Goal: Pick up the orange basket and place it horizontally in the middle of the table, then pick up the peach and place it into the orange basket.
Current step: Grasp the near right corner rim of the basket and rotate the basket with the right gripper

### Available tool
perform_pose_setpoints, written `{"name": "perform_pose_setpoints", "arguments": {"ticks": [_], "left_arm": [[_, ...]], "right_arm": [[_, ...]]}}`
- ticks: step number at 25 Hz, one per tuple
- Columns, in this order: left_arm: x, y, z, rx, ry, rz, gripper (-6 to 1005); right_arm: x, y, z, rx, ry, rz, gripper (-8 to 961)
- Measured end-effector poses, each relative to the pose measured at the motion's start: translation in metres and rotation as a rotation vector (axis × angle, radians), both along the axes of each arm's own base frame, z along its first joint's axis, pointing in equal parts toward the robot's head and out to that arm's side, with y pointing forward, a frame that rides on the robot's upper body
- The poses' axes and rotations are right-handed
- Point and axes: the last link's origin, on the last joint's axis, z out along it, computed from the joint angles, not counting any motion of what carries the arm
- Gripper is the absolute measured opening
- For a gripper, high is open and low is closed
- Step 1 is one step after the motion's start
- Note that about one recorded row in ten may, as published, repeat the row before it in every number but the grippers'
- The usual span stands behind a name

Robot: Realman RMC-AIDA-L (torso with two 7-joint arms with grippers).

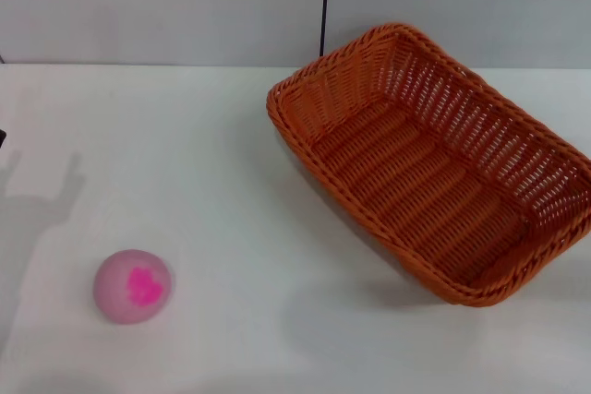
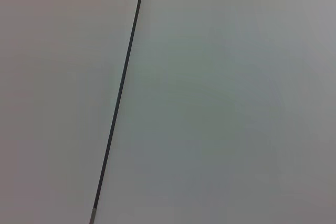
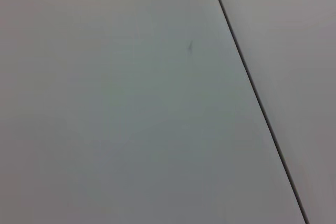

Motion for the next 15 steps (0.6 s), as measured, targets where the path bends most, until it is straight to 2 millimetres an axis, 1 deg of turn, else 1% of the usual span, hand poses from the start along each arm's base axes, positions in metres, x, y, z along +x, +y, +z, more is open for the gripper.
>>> {"name": "perform_pose_setpoints", "arguments": {"ticks": [2,6,8,9,10,12,13,14,15], "left_arm": [[0.001,0.000,0.000,0.001,-0.006,-0.002,827],[0.004,-0.003,0.001,0.014,-0.013,-0.021,828],[0.003,-0.005,0.002,0.019,-0.010,-0.024,828],[0.003,-0.005,0.002,0.020,-0.007,-0.023,828],[0.002,-0.005,0.003,0.019,-0.005,-0.021,828],[0.000,-0.006,0.003,0.013,-0.002,-0.013,827],[0.000,-0.006,0.002,0.009,-0.002,-0.010,827],[-0.002,-0.007,0.002,0.007,-0.001,-0.003,827],[-0.002,-0.007,0.002,0.007,-0.001,-0.003,827]], "right_arm": [[0.001,0.001,0.003,-0.001,0.001,0.003,820],[-0.001,-0.006,0.007,0.032,-0.024,0.020,819],[-0.001,-0.010,0.007,0.029,-0.018,0.032,819],[0.000,-0.016,0.008,0.028,-0.011,0.043,819],[0.000,-0.016,0.008,0.028,-0.011,0.043,819],[0.002,-0.023,0.009,0.023,-0.003,0.051,819],[0.004,-0.027,0.012,0.012,0.004,0.060,819],[0.006,-0.030,0.018,-0.037,0.026,0.084,819],[0.006,-0.030,0.018,-0.037,0.026,0.084,818]]}}
